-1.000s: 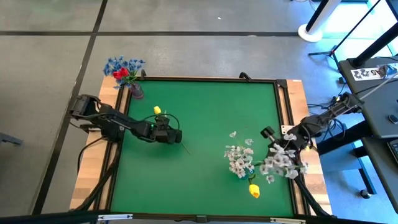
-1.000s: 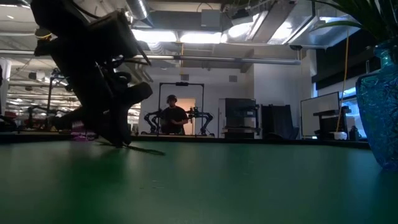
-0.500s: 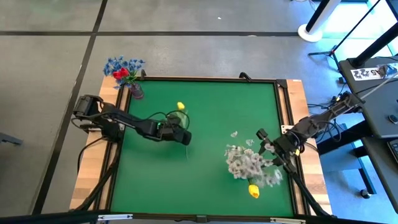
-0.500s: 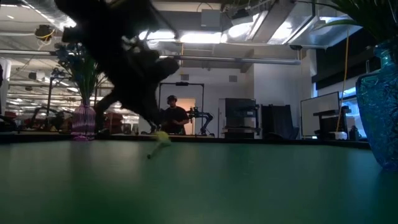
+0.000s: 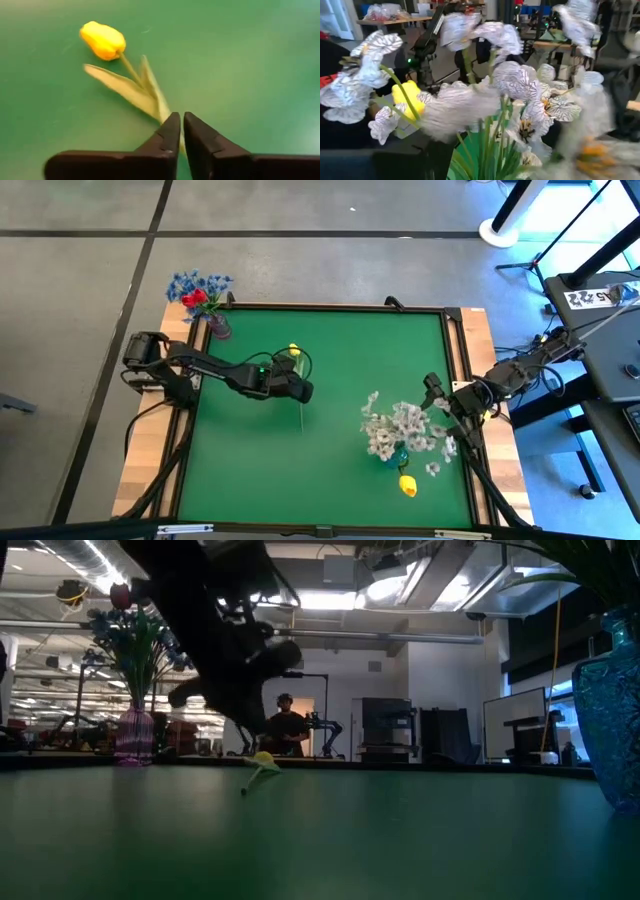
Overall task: Sort flowers into vase by color
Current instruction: Put the white flowers into the blue vase, then put the yellow flower into the blue vase
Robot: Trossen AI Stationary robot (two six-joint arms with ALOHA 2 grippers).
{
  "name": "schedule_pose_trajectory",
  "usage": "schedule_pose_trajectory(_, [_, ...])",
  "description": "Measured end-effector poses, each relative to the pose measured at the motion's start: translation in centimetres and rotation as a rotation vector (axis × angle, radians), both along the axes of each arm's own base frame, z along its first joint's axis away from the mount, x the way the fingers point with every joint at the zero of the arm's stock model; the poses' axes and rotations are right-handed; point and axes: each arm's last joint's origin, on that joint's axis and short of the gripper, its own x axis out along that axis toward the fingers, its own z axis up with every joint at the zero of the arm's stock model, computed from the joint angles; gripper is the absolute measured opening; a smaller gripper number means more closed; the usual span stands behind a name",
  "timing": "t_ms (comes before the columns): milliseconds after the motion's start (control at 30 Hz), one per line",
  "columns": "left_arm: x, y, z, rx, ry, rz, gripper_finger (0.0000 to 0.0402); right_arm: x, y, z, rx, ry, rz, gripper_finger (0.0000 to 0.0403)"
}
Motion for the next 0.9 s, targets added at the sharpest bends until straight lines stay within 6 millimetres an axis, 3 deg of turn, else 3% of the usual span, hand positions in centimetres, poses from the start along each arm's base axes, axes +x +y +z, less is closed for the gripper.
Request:
schedule_pose_trajectory(333, [1.5, 1.3, -4.8, 0.0, 0.055, 0.078, 0.0156, -0.5, -0.4, 0.0, -0.026, 0.006, -0.041, 0.0271])
schedule_pose_trajectory(500, [2.2, 2.3, -6.4, 0.014, 0.003, 0.168, 0.0179, -0.5, -0.5, -0.1, -0.03, 0.012, -0.053, 0.027])
schedule_pose_trajectory(667, [2.6, 2.5, -7.0, 0.041, -0.016, 0.182, 0.0145, -0.6, -0.6, -0.1, -0.033, 0.014, -0.06, 0.027])
schedule_pose_trajectory(833, [3.1, 2.5, -6.5, 0.052, -0.06, 0.135, 0.0038, -1.6, -1.2, 1.6, -0.03, 0.01, -0.064, 0.027])
schedule_pose_trajectory(900, [3.4, 2.5, -5.7, 0.053, -0.084, 0.107, 0.0014, -2.1, -1.5, 2.4, -0.032, 0.011, -0.075, 0.027])
